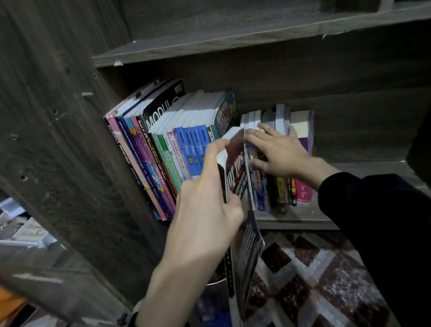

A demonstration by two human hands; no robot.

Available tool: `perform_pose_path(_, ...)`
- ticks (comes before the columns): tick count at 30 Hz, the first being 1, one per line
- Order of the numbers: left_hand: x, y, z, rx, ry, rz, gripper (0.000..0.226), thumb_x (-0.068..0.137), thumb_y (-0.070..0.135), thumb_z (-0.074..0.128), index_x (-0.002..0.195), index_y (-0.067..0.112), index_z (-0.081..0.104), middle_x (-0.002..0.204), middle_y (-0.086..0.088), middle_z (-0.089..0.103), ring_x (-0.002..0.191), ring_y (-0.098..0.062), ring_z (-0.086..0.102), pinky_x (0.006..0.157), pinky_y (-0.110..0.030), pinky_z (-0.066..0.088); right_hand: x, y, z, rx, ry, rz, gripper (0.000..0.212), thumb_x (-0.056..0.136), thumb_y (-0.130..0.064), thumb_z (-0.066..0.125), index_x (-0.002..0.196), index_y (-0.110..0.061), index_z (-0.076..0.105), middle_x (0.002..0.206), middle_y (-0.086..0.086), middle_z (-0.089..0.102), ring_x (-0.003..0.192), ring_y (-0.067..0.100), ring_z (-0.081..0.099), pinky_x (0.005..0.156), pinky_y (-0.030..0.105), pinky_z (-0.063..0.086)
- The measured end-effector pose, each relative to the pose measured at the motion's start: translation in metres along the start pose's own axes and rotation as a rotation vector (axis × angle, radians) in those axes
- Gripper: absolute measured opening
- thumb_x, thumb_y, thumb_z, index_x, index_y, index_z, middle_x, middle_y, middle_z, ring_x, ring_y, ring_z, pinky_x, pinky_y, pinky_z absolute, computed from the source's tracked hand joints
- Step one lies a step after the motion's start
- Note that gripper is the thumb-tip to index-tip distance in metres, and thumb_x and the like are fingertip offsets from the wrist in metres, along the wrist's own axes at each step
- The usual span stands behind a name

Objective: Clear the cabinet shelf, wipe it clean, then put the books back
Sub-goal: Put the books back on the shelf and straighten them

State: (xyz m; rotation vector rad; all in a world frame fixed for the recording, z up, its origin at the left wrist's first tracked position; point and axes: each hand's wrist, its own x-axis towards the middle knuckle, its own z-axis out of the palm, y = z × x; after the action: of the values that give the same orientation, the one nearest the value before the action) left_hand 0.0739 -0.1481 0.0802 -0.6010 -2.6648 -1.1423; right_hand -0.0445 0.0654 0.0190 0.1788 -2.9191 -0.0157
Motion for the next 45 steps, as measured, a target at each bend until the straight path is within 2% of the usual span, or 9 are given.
perform_pose_path(5, 0.031, 0.005, 0.011, 0.04, 0.043, 0.081, 0.066, 0.087, 0.002, 0.055, 0.13, 0.042, 0.027, 0.06, -0.005, 0.06, 0.049, -0.017, 0.056, 0.055, -0.039, 0.053, -0.016, 0.014, -0.002, 0.015, 0.042, -0.02, 0.057, 0.097, -0.045, 0.044, 0.147, -0.036, 0.021, 0.156, -0.012, 0.02, 0.147, 0.016, 0.009, 0.108, 0.067, 0.014)
perform_pose_path(13, 0.108, -0.009, 0.05, 0.076, 0.159, 0.172, 0.062, 0.09, 0.0, 0.051, 0.142, 0.026, 0.028, 0.06, -0.004, 0.054, 0.044, -0.013, 0.046, 0.04, -0.021, 0.031, -0.012, 0.012, 0.001, 0.034, 0.047, -0.024, 0.057, 0.097, -0.042, 0.046, 0.147, -0.036, 0.021, 0.157, -0.011, 0.019, 0.147, 0.017, 0.008, 0.108, 0.068, 0.012)
perform_pose_path(22, 0.123, -0.057, 0.104, -0.071, 0.095, -0.023, 0.069, 0.094, 0.006, 0.051, 0.147, 0.038, 0.019, 0.068, -0.005, 0.054, 0.048, -0.018, 0.045, 0.05, -0.033, 0.042, 0.003, 0.001, 0.005, 0.07, 0.034, -0.028, 0.057, 0.097, -0.039, 0.045, 0.148, -0.036, 0.02, 0.157, -0.013, 0.017, 0.147, 0.016, 0.006, 0.109, 0.067, 0.009)
perform_pose_path(25, 0.119, -0.058, 0.1, -0.026, 0.065, -0.032, 0.084, 0.09, 0.015, 0.063, 0.149, 0.039, 0.008, 0.074, -0.004, 0.056, 0.051, -0.016, 0.051, 0.046, -0.024, 0.038, 0.002, 0.001, 0.005, 0.074, 0.032, -0.033, 0.058, 0.097, -0.039, 0.045, 0.149, -0.034, 0.02, 0.158, -0.012, 0.016, 0.148, 0.016, 0.006, 0.109, 0.067, 0.009)
perform_pose_path(27, 0.097, -0.063, 0.11, -0.079, 0.127, -0.02, 0.089, 0.087, 0.013, 0.068, 0.151, 0.034, 0.008, 0.087, 0.001, 0.055, 0.066, -0.015, 0.059, 0.056, -0.025, 0.05, 0.002, 0.0, 0.004, 0.079, 0.031, -0.032, 0.059, 0.097, -0.038, 0.046, 0.149, -0.034, 0.019, 0.158, -0.012, 0.016, 0.148, 0.016, 0.006, 0.109, 0.067, 0.008)
perform_pose_path(30, 0.063, -0.089, 0.137, -0.163, 0.212, -0.044, 0.066, 0.088, 0.002, 0.063, 0.142, 0.019, 0.029, 0.103, -0.003, 0.05, 0.081, -0.011, 0.056, 0.081, -0.033, 0.054, 0.004, 0.0, 0.005, 0.079, 0.035, -0.035, 0.058, 0.097, -0.037, 0.045, 0.149, -0.034, 0.019, 0.158, -0.011, 0.016, 0.148, 0.016, 0.006, 0.109, 0.067, 0.008)
perform_pose_path(34, 0.068, -0.118, 0.153, -0.087, 0.135, -0.14, 0.017, 0.088, 0.01, 0.065, 0.099, 0.008, 0.051, 0.085, -0.005, 0.056, 0.075, -0.014, 0.06, 0.067, -0.033, 0.051, 0.006, -0.002, 0.005, 0.085, 0.038, -0.044, 0.058, 0.098, -0.037, 0.045, 0.149, -0.034, 0.019, 0.158, -0.012, 0.016, 0.148, 0.016, 0.006, 0.109, 0.067, 0.008)
perform_pose_path(40, 0.087, -0.123, 0.145, 0.348, 0.056, -0.257, 0.039, 0.085, 0.056, 0.058, 0.079, 0.018, 0.051, 0.077, 0.0, 0.063, 0.078, -0.02, 0.061, 0.06, -0.028, 0.036, 0.011, -0.008, 0.008, 0.079, 0.035, -0.04, 0.058, 0.098, -0.038, 0.046, 0.149, -0.035, 0.019, 0.158, -0.012, 0.016, 0.148, 0.016, 0.005, 0.109, 0.067, 0.007)
perform_pose_path(45, 0.091, -0.121, 0.153, 0.581, -0.019, -0.199, 0.053, 0.095, 0.055, 0.04, 0.092, 0.01, 0.066, 0.093, -0.011, 0.07, 0.091, -0.029, 0.065, 0.068, -0.033, 0.042, 0.013, -0.01, 0.008, 0.075, 0.043, -0.039, 0.058, 0.097, -0.038, 0.046, 0.149, -0.036, 0.019, 0.158, -0.012, 0.017, 0.148, 0.016, 0.006, 0.109, 0.068, 0.008)
